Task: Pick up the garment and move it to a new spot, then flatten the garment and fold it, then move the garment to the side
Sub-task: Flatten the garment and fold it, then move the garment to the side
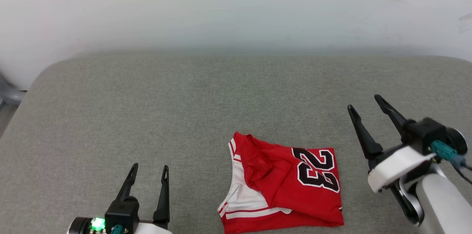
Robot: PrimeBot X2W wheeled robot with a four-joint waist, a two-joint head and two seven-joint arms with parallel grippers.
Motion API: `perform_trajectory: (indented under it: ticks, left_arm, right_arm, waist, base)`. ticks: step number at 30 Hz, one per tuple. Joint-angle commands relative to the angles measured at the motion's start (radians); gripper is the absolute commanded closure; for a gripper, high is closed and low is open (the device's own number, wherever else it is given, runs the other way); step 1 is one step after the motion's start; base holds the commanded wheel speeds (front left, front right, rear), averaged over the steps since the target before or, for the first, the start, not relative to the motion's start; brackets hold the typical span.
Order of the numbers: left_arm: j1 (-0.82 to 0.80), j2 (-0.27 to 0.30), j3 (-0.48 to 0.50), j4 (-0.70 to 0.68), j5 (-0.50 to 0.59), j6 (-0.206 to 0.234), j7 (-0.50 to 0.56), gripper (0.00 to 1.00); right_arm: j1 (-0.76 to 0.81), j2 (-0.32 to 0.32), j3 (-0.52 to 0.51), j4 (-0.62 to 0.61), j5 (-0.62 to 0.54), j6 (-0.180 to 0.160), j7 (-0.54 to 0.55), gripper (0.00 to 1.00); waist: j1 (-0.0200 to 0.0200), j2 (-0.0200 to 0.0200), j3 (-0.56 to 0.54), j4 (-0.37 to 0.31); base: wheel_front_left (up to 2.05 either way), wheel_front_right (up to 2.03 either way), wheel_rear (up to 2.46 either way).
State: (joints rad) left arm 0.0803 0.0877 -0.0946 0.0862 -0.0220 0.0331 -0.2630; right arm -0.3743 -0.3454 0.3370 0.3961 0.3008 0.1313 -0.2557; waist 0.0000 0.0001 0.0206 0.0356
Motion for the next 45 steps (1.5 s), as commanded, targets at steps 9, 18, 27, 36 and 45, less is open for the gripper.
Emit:
perform_trajectory:
  ticks: [9, 18, 27, 36, 45]
  left_arm:
    - [0.039, 0.01, 0.027, -0.026, -0.014, -0.009, -0.002, 0.0]
    - [0.072, 0.011, 0.045, -0.038, -0.012, -0.015, -0.002, 0.0]
    - [0.085, 0.01, 0.052, -0.032, -0.007, -0.021, -0.002, 0.0]
    - [0.083, 0.007, 0.055, -0.029, -0.005, -0.023, -0.002, 0.0]
    - [0.071, 0.005, 0.05, -0.024, 0.002, -0.028, -0.002, 0.0]
  right_arm:
    - [0.255, 0.141, -0.258, -0.255, -0.115, -0.001, -0.009, 0.0]
    - [0.422, 0.231, -0.35, -0.345, -0.102, -0.001, -0.009, 0.0]
    - [0.5, 0.271, -0.36, -0.337, -0.096, -0.001, -0.009, 0.0]
    - [0.523, 0.282, -0.353, -0.326, -0.117, -0.001, -0.009, 0.0]
    - [0.479, 0.27, -0.363, -0.337, -0.138, -0.001, -0.009, 0.0]
  waist:
    - [0.0, -0.0001, -0.032, -0.039]
    - [0.0, -0.0001, -0.052, -0.033]
    - [0.0, -0.0001, -0.063, -0.016]
    - [0.0, -0.0001, -0.064, -0.007]
    - [0.0, -0.0001, -0.055, 0.001]
  base:
    - [0.0, 0.0, 0.0]
    - [0.0, 0.0, 0.0]
    - [0.0, 0.0, 0.0]
    - [0.0, 0.0, 0.0]
    - [0.0, 0.0, 0.0]
